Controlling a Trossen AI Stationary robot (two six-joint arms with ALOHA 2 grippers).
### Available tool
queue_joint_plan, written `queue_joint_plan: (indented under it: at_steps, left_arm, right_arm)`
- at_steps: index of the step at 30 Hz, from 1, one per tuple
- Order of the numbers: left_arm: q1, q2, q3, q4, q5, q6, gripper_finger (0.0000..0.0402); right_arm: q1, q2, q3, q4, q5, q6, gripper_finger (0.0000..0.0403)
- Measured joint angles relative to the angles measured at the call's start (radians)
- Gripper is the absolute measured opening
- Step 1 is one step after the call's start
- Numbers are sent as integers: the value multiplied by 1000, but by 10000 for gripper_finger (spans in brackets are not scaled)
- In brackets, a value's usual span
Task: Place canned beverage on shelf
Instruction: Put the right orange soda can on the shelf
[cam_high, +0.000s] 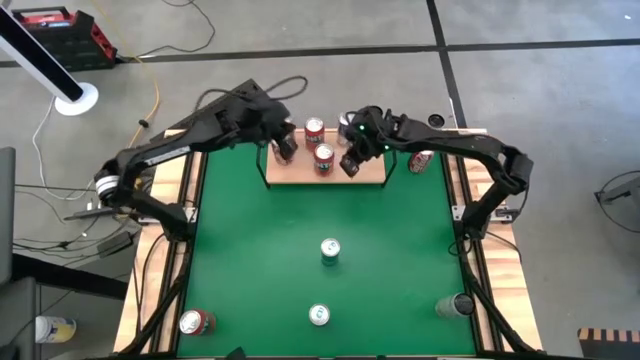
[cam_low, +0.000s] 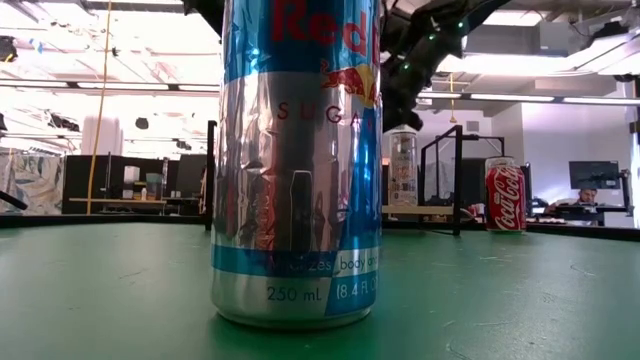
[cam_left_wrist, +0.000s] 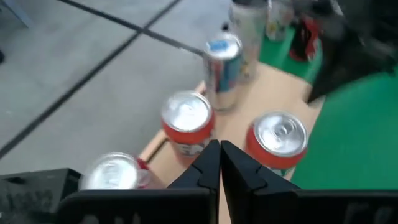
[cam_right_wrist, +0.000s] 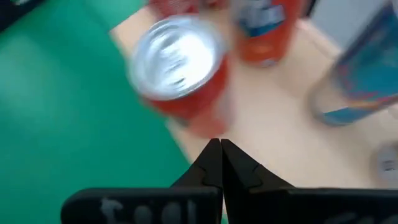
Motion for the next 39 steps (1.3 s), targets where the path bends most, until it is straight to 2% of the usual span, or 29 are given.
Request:
queue_joint_plan:
  at_steps: [3,4,9,12,16,23,28,39]
  left_arm:
    - [22,-58,0,-11,-1,7,0]
    - [29,-76,0,-9,-1,17,0]
    - [76,-155,-26,11,-1,42,0]
    - [117,-206,-91,33,8,41,0]
    - [157,-263,-206,116,69,-7,0]
    - [171,-319,-342,219,115,-62,0]
    - [170,-331,-357,218,115,-56,0]
    - [170,-332,-357,230,116,-26,0]
  right_arm:
    - [10,-7,-27,20,-129,28,18]
    - [12,-5,-36,26,-133,37,17]
    - [22,10,-41,28,-75,63,17]
    - [21,9,-39,77,-74,83,17]
    - [20,14,-40,112,-74,96,16]
    - [20,64,-39,138,-73,141,16]
    - [19,101,-21,155,-69,146,16]
    - [13,226,134,137,-71,126,16]
